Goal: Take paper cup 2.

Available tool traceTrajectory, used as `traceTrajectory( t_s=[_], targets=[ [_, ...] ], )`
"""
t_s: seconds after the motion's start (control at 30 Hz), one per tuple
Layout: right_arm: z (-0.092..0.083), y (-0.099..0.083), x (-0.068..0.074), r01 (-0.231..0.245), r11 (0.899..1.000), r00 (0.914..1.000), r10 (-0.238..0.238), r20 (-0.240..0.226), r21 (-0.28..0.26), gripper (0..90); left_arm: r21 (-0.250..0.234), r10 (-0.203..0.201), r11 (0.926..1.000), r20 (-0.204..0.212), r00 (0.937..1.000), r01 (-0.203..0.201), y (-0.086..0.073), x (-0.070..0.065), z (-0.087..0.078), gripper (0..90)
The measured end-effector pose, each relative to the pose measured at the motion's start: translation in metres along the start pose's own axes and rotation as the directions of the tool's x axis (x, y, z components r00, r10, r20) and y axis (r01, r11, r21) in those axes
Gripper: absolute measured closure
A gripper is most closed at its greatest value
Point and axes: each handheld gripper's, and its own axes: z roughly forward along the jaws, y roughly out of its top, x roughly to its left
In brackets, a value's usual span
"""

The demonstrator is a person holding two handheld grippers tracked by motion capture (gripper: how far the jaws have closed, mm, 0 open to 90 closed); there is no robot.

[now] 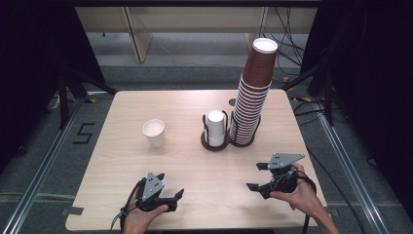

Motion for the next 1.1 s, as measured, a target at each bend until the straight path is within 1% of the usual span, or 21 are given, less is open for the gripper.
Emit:
traceTrajectory(
  t_s=[0.07, 0.1, 0.17, 0.2, 0.27, 0.33, 0.37, 0.43, 0.5, 0.6, 0.63, 0.67, 0.7, 0.77, 0.8, 0.83, 0.87, 0.93, 1.0, 1.03, 1.1],
  targets=[
    [0.000, 0.001, -0.001, -0.015, 1.000, 0.9998, 0.015, 0.016, -0.003, 17.5, 0.000, 0.005, 1.0000, 0.004, 1.0000, -0.005, -0.001, 0.001, 0.001, 14.8],
    [-0.001, 0.002, -0.001, -0.028, 1.000, 0.9992, 0.028, 0.028, -0.007, 17.5, -0.001, -0.005, 1.0000, 0.003, 1.0000, 0.005, -0.002, 0.001, 0.002, 14.8],
    [-0.004, 0.006, -0.005, -0.031, 0.999, 0.9983, 0.032, 0.049, -0.028, 17.5, 0.009, 0.006, 0.9999, 0.005, 1.0000, -0.006, -0.002, 0.002, 0.001, 14.8],
    [-0.006, 0.009, -0.006, -0.057, 0.998, 0.9967, 0.059, 0.056, -0.041, 17.4, 0.009, 0.002, 1.0000, 0.006, 1.0000, -0.002, -0.002, 0.002, 0.001, 14.8],
    [-0.011, 0.016, -0.010, -0.051, 0.996, 0.9951, 0.057, 0.081, -0.070, 17.0, 0.005, 0.003, 1.0000, 0.011, 0.9999, -0.003, -0.002, 0.003, 0.001, 14.8],
    [-0.020, 0.027, -0.015, -0.075, 0.992, 0.9901, 0.086, 0.110, -0.103, 16.8, 0.009, 0.004, 0.9999, 0.007, 1.0000, -0.005, -0.002, 0.003, 0.001, 14.8],
    [-0.020, 0.027, -0.015, -0.075, 0.992, 0.9901, 0.086, 0.110, -0.103, 16.8, 0.010, 0.004, 0.9999, 0.009, 1.0000, -0.004, -0.002, 0.003, 0.001, 14.8],
    [-0.025, 0.034, -0.019, -0.066, 0.990, 0.9864, 0.083, 0.142, -0.121, 16.7, 0.012, 0.006, 0.9999, 0.014, 0.9999, -0.006, -0.002, 0.002, 0.002, 14.9],
    [-0.031, 0.042, -0.023, -0.087, 0.985, 0.9834, 0.110, 0.144, -0.152, 16.7, 0.006, 0.000, 1.0000, 0.014, 0.9999, 0.000, -0.002, 0.002, 0.002, 14.8],
    [-0.042, 0.058, -0.034, -0.062, 0.982, 0.9778, 0.096, 0.186, -0.180, 16.6, 0.000, -0.003, 1.0000, 0.025, 0.9997, 0.003, -0.003, 0.002, 0.003, 14.8],
    [-0.045, 0.062, -0.034, -0.082, 0.978, 0.9745, 0.120, 0.190, -0.193, 16.5, -0.001, -0.006, 1.0000, 0.029, 0.9996, 0.006, -0.003, 0.002, 0.003, 14.9],
    [-0.045, 0.062, -0.034, -0.082, 0.978, 0.9745, 0.120, 0.190, -0.193, 16.5, 0.004, -0.004, 1.0000, 0.033, 0.9995, 0.004, -0.003, 0.002, 0.003, 14.9],
    [-0.050, 0.070, -0.039, -0.077, 0.972, 0.9725, 0.123, 0.198, -0.224, 16.6, 0.007, -0.003, 1.0000, 0.035, 0.9994, 0.003, -0.003, 0.002, 0.004, 14.8],
    [-0.053, 0.075, -0.042, -0.080, 0.971, 0.9726, 0.126, 0.196, -0.225, 16.6, 0.011, 0.000, 0.9999, 0.037, 0.9993, 0.000, -0.003, 0.002, 0.004, 14.8],
    [-0.055, 0.079, -0.044, -0.092, 0.966, 0.9696, 0.143, 0.199, -0.242, 16.4, 0.014, 0.001, 0.9999, 0.036, 0.9994, -0.002, -0.003, 0.001, 0.003, 14.8],
    [-0.061, 0.089, -0.049, -0.069, 0.964, 0.9675, 0.127, 0.218, -0.256, 16.2, 0.015, 0.001, 0.9999, 0.036, 0.9993, -0.002, -0.003, 0.001, 0.003, 14.8],
    [-0.061, 0.089, -0.049, -0.069, 0.964, 0.9675, 0.127, 0.218, -0.256, 16.2, 0.015, 0.001, 0.9999, 0.035, 0.9994, -0.002, -0.003, 0.001, 0.003, 14.8],
    [-0.067, 0.100, -0.052, -0.059, 0.961, 0.9686, 0.121, 0.217, -0.271, 16.3, 0.016, 0.002, 0.9999, 0.036, 0.9993, -0.002, -0.003, 0.002, 0.003, 14.8],
    [-0.072, 0.109, -0.053, -0.052, 0.957, 0.9642, 0.123, 0.235, -0.286, 16.0, 0.016, 0.003, 0.9999, 0.034, 0.9994, -0.004, -0.003, 0.002, 0.003, 14.8],
    [-0.074, 0.114, -0.055, -0.044, 0.956, 0.9656, 0.116, 0.233, -0.292, 16.0, 0.016, 0.003, 0.9999, 0.034, 0.9994, -0.003, -0.003, 0.002, 0.004, 14.8],
    [-0.079, 0.122, -0.059, -0.037, 0.950, 0.9624, 0.118, 0.245, -0.310, 15.8, 0.019, 0.001, 0.9998, 0.036, 0.9993, -0.002, -0.003, 0.002, 0.004, 14.8]
  ],
)
